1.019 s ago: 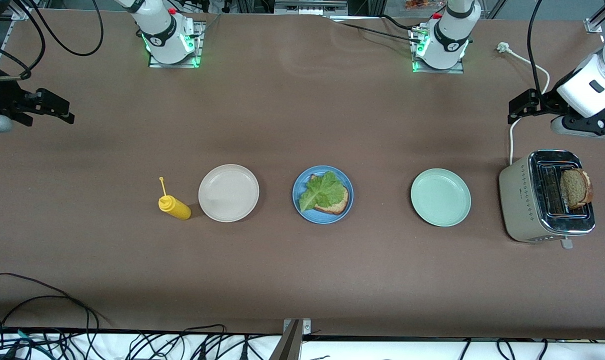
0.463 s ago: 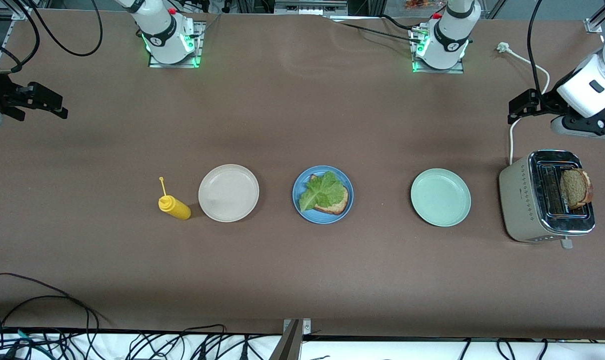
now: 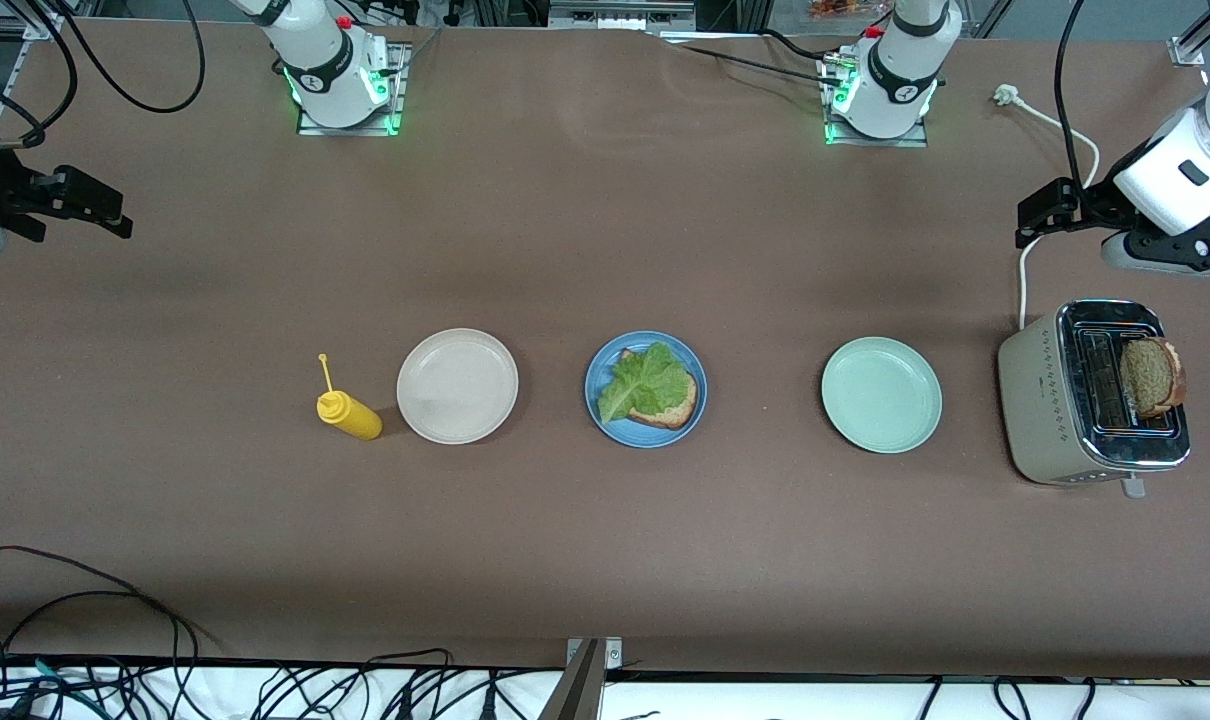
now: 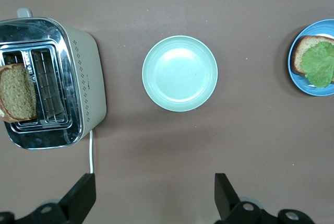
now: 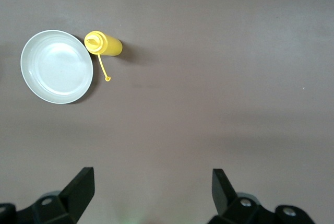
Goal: Make sandwich in blue plate with both arms
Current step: 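Move the left gripper down over the bread slice in the toaster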
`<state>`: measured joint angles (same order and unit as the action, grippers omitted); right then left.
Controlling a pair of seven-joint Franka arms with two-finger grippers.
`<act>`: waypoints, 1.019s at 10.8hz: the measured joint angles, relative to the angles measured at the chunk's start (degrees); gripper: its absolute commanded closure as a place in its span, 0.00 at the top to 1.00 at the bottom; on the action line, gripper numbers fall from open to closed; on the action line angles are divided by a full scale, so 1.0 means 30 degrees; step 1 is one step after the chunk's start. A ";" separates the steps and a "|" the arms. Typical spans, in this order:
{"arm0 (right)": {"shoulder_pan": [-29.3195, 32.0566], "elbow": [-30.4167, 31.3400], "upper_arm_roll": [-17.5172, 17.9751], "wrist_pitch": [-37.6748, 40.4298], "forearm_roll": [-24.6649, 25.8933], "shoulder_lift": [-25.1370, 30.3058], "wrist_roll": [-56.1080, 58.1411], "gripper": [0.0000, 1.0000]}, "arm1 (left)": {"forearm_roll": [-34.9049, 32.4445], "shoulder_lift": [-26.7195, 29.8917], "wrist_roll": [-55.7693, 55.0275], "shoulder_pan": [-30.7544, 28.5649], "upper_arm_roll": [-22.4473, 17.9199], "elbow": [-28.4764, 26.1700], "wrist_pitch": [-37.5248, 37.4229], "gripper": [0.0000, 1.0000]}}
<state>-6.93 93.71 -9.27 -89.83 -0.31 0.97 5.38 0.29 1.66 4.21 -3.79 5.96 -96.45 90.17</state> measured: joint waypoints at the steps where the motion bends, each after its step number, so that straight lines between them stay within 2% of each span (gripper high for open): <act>1: 0.0005 0.0000 -0.0002 0.0000 0.0044 -0.0002 0.0000 1.00 | 0.0000 0.0000 0.0000 0.0000 0.0000 0.0000 0.0000 1.00; 8: 0.0006 -0.0011 -0.0003 0.0006 0.0357 -0.0002 0.0000 1.00 | 0.0000 0.0000 0.0000 -0.0071 -0.0031 0.0000 0.0000 1.00; 11: 0.0009 -0.0012 -0.0006 0.0014 0.0365 -0.0002 0.0000 1.00 | -0.0098 -0.0223 0.0715 -0.0867 -0.0123 0.0298 0.0046 1.00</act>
<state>-6.90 93.68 -9.29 -89.79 0.78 0.97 5.38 -0.01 0.99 6.36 -6.39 5.59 -95.55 90.31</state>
